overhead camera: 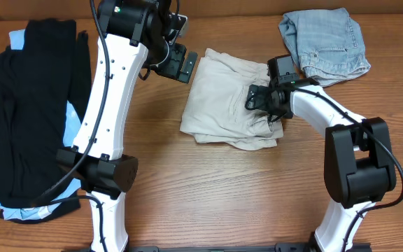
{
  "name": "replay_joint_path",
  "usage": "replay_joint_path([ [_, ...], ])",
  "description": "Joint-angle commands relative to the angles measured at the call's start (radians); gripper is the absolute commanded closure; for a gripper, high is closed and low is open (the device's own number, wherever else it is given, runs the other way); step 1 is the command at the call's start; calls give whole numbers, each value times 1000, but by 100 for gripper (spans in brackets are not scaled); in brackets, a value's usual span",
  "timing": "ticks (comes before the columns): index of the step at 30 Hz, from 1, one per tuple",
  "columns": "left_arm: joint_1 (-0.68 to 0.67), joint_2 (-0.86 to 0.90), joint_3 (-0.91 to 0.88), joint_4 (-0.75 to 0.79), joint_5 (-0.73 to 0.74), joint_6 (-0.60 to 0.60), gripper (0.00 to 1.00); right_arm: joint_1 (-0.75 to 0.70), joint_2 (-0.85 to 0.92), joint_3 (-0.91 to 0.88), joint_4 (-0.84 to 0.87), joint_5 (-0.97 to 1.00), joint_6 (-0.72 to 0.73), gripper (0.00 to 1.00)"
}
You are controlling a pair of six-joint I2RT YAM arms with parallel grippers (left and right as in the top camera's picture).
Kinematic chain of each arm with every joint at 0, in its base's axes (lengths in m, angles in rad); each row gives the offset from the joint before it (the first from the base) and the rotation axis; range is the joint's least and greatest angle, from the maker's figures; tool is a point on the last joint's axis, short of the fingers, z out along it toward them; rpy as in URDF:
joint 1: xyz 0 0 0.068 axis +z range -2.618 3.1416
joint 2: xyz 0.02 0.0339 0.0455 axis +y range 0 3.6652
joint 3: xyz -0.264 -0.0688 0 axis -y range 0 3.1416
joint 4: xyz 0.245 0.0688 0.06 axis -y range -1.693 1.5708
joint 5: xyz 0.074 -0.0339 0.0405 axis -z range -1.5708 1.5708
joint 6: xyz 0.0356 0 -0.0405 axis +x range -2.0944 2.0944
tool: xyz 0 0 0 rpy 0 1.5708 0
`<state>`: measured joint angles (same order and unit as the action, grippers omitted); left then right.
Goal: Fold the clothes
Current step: 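Carry the folded beige shorts with the right gripper to the top-right corner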
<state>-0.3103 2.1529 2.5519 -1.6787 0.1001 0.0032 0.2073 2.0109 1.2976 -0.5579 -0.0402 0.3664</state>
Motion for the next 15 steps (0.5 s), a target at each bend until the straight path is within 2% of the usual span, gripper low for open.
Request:
replay_joint_path([
  [1, 2, -12, 14, 8, -3, 19, 0, 35, 92, -28, -12, -101, -4, 60],
  [2, 2, -11, 14, 10, -3, 18, 0, 41, 92, -21, -12, -168, -4, 76],
  [4, 2, -11, 14, 13, -3, 16, 0, 44, 92, -6, -5, -285, -11, 83],
  [6, 2, -8, 14, 14, -3, 16, 0, 37, 92, 18, -17, -361, -10, 95],
  [15, 2, -1, 14, 7, -3, 16, 0, -60, 89, 42, 52, -651, 0, 96],
])
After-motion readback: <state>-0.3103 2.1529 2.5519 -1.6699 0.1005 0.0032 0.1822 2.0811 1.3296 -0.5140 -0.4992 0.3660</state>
